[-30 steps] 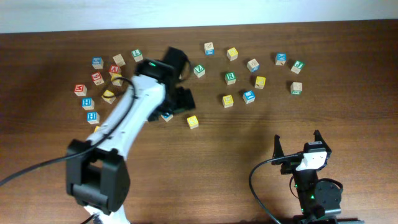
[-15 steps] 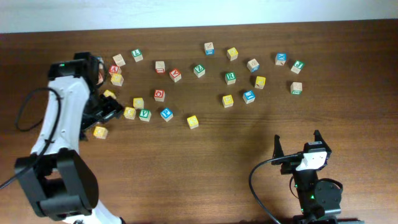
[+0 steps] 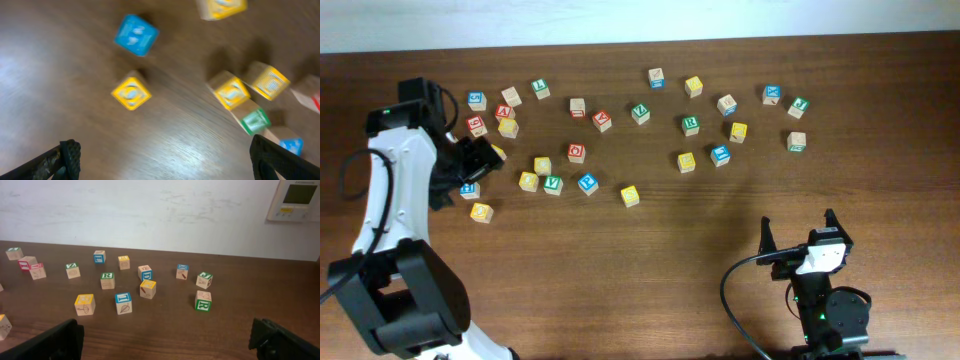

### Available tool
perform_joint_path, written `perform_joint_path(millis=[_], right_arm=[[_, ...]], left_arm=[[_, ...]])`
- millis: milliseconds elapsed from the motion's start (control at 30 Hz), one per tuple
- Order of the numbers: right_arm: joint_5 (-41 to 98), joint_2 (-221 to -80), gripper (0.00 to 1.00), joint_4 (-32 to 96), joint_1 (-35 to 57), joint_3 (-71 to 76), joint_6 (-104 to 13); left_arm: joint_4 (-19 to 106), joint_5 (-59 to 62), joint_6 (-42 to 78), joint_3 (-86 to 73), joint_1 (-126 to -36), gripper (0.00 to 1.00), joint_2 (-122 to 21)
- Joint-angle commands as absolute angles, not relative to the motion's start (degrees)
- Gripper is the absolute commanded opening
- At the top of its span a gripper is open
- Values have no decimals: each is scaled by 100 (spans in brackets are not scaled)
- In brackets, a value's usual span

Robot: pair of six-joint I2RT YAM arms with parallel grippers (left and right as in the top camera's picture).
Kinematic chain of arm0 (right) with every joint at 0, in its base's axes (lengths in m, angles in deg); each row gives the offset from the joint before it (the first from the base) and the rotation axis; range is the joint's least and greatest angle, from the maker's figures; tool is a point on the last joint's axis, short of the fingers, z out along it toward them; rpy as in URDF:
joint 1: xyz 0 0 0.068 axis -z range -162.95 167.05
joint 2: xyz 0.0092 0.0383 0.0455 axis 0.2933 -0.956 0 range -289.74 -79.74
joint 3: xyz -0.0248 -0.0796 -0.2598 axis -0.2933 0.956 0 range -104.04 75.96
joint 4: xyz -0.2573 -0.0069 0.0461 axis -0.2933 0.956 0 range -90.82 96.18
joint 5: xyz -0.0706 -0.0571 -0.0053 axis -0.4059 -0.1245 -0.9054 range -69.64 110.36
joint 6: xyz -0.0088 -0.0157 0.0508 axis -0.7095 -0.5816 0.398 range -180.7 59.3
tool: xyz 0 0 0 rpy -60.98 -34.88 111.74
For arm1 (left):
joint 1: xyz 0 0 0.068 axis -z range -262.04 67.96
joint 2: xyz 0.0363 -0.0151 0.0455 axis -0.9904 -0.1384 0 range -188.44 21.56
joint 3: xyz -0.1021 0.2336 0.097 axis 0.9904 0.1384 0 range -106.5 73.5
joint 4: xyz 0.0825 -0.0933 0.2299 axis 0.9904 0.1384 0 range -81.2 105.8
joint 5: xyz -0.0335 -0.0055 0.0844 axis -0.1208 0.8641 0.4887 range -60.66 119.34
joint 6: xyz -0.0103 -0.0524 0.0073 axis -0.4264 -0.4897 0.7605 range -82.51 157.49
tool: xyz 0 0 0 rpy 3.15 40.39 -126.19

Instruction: Spell out RSS

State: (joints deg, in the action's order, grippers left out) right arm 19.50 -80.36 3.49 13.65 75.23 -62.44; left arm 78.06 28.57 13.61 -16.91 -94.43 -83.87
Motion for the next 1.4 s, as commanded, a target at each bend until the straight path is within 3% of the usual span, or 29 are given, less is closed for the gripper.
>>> perform_joint_path(millis=[0, 233, 767, 1000, 1200, 1300, 1367], right_arm=[[1904, -7993, 98, 380, 1365, 7565, -6239], [1904, -7993, 98, 380, 1365, 7565, -6239], [1904, -7993, 98, 380, 1365, 7565, -6239], [1904, -7993, 98, 380, 1365, 7565, -6239], [1904, -7993, 98, 380, 1365, 7565, -6239], [1948, -7993, 98, 334, 1365, 7565, -6196], [3283, -7993, 98, 251, 1365, 7565, -5070]], left_arm=[[7447, 2439, 1940, -1652, -9119, 100, -8299], [5989, 2461, 1863, -1652, -8842, 98, -8299], [8232, 2312, 1874, -1601, -7893, 100, -8299], [8153, 2723, 1872, -1116, -7895, 99, -8299], [6988, 2717, 1874, -1267, -7941, 99, -8264], [7340, 2691, 1872, -1809, -8157, 99, -7904], [7605, 2612, 1872, -1818, -8345, 99, -7364]])
